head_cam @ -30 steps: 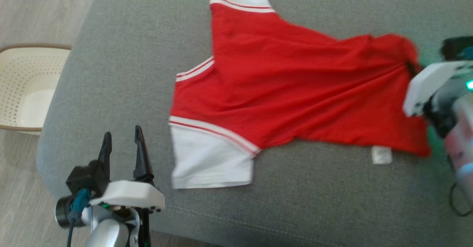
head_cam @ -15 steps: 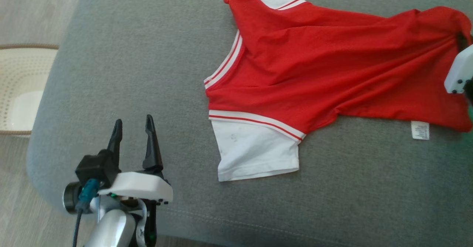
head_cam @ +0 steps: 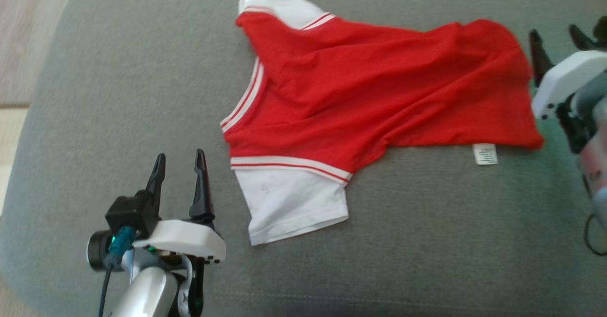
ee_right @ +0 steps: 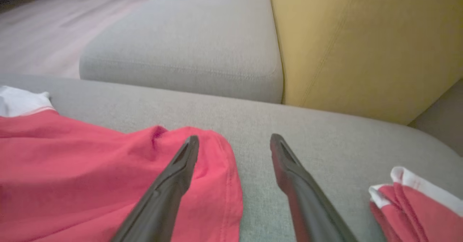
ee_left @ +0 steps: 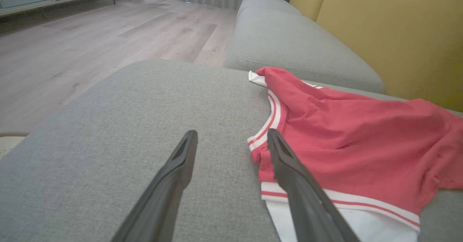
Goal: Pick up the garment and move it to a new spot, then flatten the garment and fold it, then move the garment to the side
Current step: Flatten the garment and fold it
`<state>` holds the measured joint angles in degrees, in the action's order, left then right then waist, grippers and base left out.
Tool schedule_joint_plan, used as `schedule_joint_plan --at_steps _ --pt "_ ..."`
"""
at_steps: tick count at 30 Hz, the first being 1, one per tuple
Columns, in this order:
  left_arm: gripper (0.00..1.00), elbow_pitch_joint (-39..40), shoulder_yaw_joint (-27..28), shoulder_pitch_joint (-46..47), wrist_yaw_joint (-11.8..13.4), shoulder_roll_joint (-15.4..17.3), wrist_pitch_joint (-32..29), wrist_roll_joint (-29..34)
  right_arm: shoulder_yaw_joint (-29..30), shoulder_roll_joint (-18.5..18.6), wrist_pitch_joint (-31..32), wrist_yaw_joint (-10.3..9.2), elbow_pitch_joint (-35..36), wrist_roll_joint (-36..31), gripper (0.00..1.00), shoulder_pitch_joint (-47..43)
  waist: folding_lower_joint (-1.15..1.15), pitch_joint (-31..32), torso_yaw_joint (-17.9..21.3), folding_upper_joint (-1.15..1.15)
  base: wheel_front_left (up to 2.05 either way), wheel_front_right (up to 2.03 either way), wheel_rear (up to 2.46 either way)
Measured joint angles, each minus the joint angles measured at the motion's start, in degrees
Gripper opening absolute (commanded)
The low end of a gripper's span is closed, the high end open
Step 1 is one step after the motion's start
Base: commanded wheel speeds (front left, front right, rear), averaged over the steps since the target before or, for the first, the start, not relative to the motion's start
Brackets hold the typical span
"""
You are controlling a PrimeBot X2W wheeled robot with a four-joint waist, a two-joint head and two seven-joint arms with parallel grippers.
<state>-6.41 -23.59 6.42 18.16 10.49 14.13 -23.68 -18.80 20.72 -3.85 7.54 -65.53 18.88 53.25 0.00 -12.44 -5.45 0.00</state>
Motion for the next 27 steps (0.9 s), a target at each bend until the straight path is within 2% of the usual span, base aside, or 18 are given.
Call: schedule_joint_plan --at_steps 6,12,16,22,27 --pt "1.00 -0.49 0.04 -0.32 -0.20 0.02 0.03 -0.01 -1.49 -1.99 -6.01 0.00 5.88 2.12 1.00 -3.64 0.00 3.59 2.95 0.00 0.00 0.00 0.00" --pt "1.00 -1.40 0.35 -1.89 -1.03 -0.09 0.10 -0.14 -0.79 -4.50 -9.24 0.00 13.23 2.77 1.00 -11.56 0.00 7.49 5.71 0.00 0.00 0.00 0.00" --pt "1.00 -1.98 0.76 -4.70 -1.07 -0.38 0.15 -0.12 3.83 -6.43 -9.96 0.00 18.89 0.90 1.00 -18.55 0.00 10.02 7.35 0.00 0.00 0.00 0.00" --pt "1.00 -1.89 2.41 -8.74 -2.09 -1.76 0.15 0.55 12.12 -12.51 -10.36 0.00 29.78 -5.66 1.00 -31.32 0.00 13.13 9.00 0.00 0.00 0.00 0.00" --pt "1.00 -1.81 4.10 -10.57 -3.20 -2.32 0.15 2.08 17.63 -16.88 -10.24 0.00 40.98 -10.80 1.00 -41.86 0.00 14.08 8.79 0.00 0.00 0.00 0.00"
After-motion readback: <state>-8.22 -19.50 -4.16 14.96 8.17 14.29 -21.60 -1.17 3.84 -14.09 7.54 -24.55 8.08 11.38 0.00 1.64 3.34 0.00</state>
